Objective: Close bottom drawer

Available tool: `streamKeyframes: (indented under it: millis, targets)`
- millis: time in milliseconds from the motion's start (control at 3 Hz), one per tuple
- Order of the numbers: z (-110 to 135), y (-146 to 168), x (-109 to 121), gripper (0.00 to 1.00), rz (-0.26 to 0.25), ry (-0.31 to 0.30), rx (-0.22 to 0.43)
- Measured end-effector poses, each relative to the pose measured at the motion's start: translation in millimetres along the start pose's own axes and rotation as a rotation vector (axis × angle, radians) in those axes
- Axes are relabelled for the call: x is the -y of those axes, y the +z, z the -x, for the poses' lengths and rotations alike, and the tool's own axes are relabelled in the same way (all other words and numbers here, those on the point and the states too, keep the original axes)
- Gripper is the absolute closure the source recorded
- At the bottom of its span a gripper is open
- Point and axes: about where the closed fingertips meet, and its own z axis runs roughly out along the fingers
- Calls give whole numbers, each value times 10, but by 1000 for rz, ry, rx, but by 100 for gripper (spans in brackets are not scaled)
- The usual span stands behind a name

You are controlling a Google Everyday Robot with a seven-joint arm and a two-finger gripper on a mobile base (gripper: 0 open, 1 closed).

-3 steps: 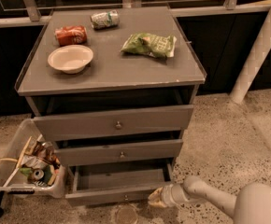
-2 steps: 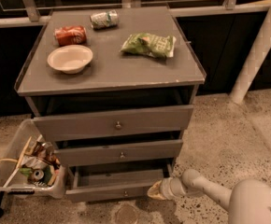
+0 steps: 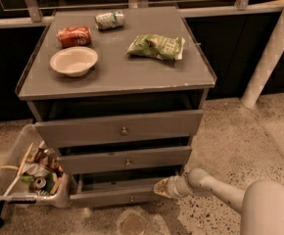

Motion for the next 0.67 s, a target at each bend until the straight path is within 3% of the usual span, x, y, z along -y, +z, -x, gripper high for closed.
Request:
streamKeyframes:
  millis: [333,667]
  targets:
    - [2,3,-2,59,1,0,0]
    - [-64,-108,-183,59,4,33,-21]
